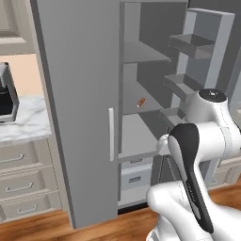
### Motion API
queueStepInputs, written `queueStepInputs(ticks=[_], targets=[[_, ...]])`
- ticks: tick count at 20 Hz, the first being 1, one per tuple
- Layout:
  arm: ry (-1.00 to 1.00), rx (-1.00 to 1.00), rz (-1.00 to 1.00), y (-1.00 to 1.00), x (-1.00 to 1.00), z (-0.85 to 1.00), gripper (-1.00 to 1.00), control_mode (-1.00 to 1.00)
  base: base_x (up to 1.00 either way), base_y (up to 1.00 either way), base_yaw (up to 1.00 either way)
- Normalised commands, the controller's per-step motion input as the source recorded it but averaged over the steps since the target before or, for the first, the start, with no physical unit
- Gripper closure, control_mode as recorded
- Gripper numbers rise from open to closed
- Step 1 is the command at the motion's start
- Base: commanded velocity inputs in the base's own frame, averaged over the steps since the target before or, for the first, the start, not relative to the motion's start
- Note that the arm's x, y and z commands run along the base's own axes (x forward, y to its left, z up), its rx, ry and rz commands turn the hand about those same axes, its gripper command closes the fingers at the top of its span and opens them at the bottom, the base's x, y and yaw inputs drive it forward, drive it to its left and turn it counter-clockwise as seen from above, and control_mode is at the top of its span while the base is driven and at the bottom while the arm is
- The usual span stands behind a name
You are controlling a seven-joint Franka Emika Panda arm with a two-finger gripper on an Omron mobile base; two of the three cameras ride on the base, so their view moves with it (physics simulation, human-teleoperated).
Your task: Store the kebab skewer in the freezer for long-term storage. Close the freezer door after placing the cooked food.
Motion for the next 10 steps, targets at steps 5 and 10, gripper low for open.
queueStepInputs(ticks=[5, 10], targets=[[0.00, 0.00, 0.00, 0.00, 0.00, 0.00, -1.00, 1.00, -0.29, -0.27, 0.11], [0.00, 0.00, 0.00, 0.00, 0.00, 0.00, -1.00, 1.00, -0.25, -0.46, 0.13]])
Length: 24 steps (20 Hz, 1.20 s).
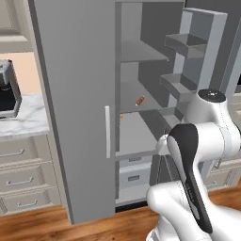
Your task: Store the kebab skewer in the freezer for long-term storage. Close the freezer door after placing the cooked food.
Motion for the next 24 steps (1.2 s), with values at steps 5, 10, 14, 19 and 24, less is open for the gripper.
queueStepInputs(ticks=[5, 10, 14, 19, 24], targets=[[0.00, 0.00, 0.00, 0.00, 0.00, 0.00, -1.00, 1.00, -0.27, -0.37, 0.07], [0.00, 0.00, 0.00, 0.00, 0.00, 0.00, -1.00, 1.00, -0.32, -0.20, -0.01], [0.00, 0.00, 0.00, 0.00, 0.00, 0.00, -1.00, 1.00, -0.30, -0.08, -0.05], [0.00, 0.00, 0.00, 0.00, 0.00, 0.00, -1.00, 1.00, -0.30, -0.15, -0.03], [0.00, 0.00, 0.00, 0.00, 0.00, 0.00, -1.00, 1.00, -0.08, -0.36, 0.00]])
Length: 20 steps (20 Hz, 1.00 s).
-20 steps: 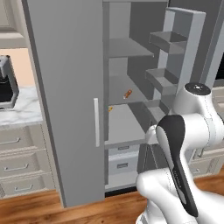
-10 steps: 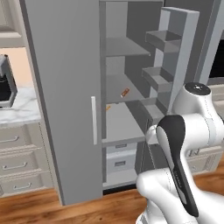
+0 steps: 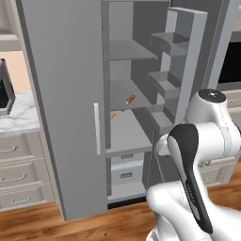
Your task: Store the kebab skewer in the freezer for long-term storage. Close the freezer door after placing the cooked food.
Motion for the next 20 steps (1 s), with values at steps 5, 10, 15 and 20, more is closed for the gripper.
queueStepInputs(ticks=[5, 10, 15, 20], targets=[[0.00, 0.00, 0.00, 0.00, 0.00, 0.00, -1.00, 1.00, 0.00, -0.55, 0.00], [0.00, 0.00, 0.00, 0.00, 0.00, 0.00, -1.00, 1.00, -0.04, -0.11, 0.00], [0.00, 0.00, 0.00, 0.00, 0.00, 0.00, -1.00, 1.00, 0.00, 0.00, 0.00], [0.00, 0.00, 0.00, 0.00, 0.00, 0.00, -1.00, 1.00, 0.00, 0.00, 0.00]])
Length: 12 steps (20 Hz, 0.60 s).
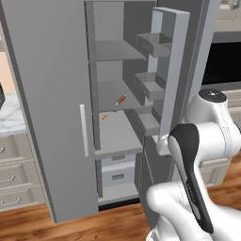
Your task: Store the kebab skewer in the freezer for long-term storage. Close the freezer door after placing the cooked food.
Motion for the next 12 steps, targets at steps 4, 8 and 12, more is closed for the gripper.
queueStepInputs(ticks=[4, 8, 12], targets=[[0.00, 0.00, 0.00, 0.00, 0.00, 0.00, -1.00, 1.00, 0.00, 0.00, 0.00], [0.00, 0.00, 0.00, 0.00, 0.00, 0.00, -1.00, -1.00, 0.00, 0.00, 0.00], [-0.18, 0.00, 0.01, -0.07, 0.00, 0.00, -1.00, -1.00, 0.00, 0.00, 0.00]])
